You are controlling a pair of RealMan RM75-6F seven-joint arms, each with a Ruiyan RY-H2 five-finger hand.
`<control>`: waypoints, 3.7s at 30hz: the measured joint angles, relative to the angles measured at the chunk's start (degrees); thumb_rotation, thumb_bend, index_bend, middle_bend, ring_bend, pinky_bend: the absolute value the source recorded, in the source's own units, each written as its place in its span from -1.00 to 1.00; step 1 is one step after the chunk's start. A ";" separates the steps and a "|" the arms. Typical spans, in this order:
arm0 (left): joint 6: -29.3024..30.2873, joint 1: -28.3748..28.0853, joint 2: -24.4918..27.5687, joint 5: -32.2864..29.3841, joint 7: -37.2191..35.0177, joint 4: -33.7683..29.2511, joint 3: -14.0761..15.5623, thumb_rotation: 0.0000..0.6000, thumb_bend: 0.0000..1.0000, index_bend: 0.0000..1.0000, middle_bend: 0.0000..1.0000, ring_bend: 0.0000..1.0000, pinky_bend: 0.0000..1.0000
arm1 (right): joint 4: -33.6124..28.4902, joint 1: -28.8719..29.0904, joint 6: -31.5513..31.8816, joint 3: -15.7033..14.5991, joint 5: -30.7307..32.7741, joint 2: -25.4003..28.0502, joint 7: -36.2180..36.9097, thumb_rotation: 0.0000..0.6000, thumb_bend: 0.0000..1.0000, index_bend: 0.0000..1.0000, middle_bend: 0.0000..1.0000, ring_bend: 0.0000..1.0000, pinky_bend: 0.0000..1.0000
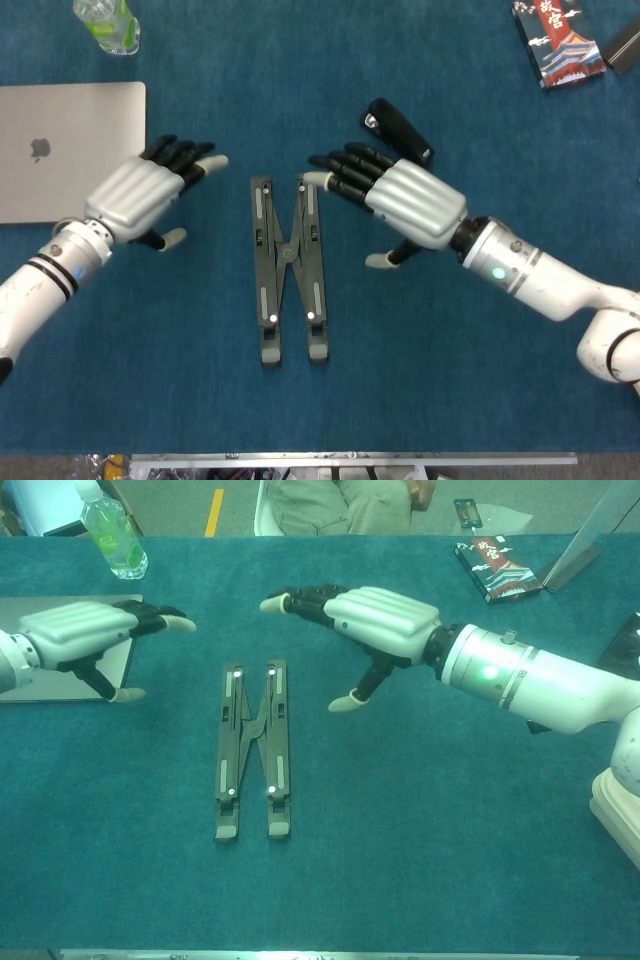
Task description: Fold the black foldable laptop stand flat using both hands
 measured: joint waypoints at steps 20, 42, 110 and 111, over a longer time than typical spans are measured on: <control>8.05 6.99 4.34 -6.59 3.84 -5.47 -3.93 1.00 -0.41 -1.00 -1.00 -1.00 -1.00 | 0.94 13.87 -16.06 0.66 -4.36 -1.45 -1.62 1.00 -0.68 -1.00 -0.92 -1.00 -0.88; 7.58 9.33 5.02 -6.24 -1.67 -1.59 -4.94 1.00 -0.41 -1.00 -1.00 -1.00 -1.00 | 15.61 24.16 -22.11 -0.45 -6.78 -13.46 -7.07 1.00 -0.67 -1.00 -0.92 -1.00 -0.88; 6.47 11.10 3.37 -3.96 -5.00 1.32 -5.60 1.00 -0.41 -1.00 -1.00 -1.00 -1.00 | 15.36 25.51 -23.56 -4.36 -3.68 -13.06 -9.27 1.00 -0.66 -1.00 -0.80 -1.00 -0.88; 6.47 11.14 3.36 -3.88 -5.18 1.40 -5.57 1.00 -0.41 -1.00 -1.00 -1.00 -1.00 | 15.46 25.50 -23.64 -4.36 -3.59 -13.16 -9.36 1.00 -0.66 -1.00 -0.78 -1.00 -0.88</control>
